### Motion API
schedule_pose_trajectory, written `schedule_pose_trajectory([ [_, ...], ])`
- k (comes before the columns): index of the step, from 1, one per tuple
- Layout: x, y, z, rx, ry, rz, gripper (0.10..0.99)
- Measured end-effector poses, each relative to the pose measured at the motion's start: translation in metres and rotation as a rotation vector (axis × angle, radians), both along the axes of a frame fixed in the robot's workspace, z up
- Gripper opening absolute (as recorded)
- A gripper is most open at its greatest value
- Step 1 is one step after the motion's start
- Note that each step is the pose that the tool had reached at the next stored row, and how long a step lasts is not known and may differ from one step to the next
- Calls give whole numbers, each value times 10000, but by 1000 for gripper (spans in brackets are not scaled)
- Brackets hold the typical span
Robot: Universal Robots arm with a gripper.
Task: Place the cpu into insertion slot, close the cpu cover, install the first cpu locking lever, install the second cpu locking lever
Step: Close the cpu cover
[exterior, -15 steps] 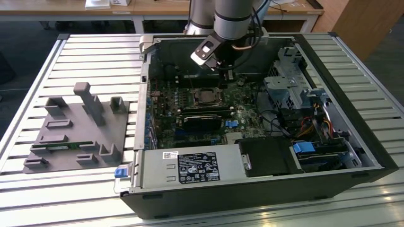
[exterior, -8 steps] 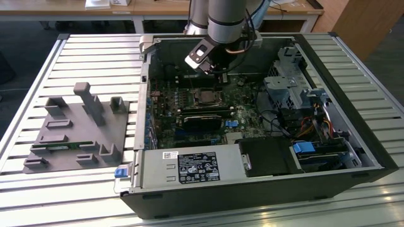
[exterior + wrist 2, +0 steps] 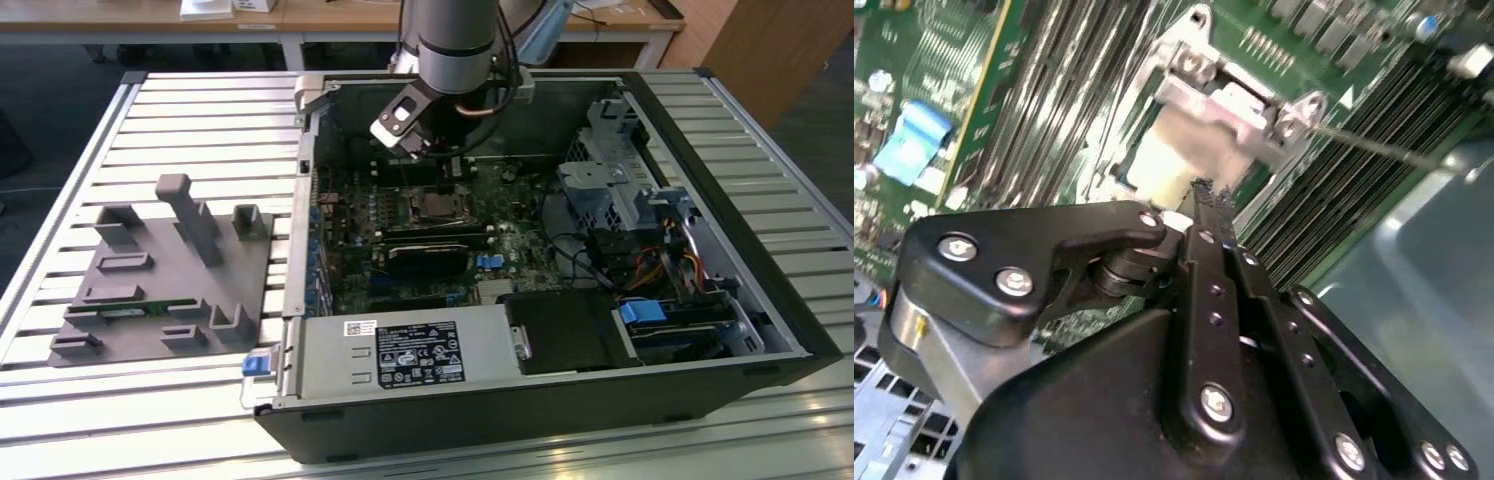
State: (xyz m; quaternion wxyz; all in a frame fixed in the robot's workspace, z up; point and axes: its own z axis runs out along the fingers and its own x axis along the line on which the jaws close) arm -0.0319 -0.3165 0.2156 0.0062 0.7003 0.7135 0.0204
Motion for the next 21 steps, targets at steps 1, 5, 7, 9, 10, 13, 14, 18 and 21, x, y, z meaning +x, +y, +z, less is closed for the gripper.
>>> schedule_pose_trajectory([
  [1, -12, 0, -9, -1, 0, -1, 106],
  [5, -24, 0, -43, -1, 1, -1, 106],
  [7, -51, 0, -59, -1, 1, -1, 106],
  [9, -83, -1, -71, -3, 1, -1, 106],
  [10, -99, -1, -75, -3, 2, 0, 106],
  [13, -137, 0, -83, -1, 0, -1, 106],
  [14, -146, 0, -84, 0, 0, -1, 106],
  [18, -176, 0, -90, -1, 0, -1, 106],
  [21, -203, 0, -96, -1, 0, 0, 106],
])
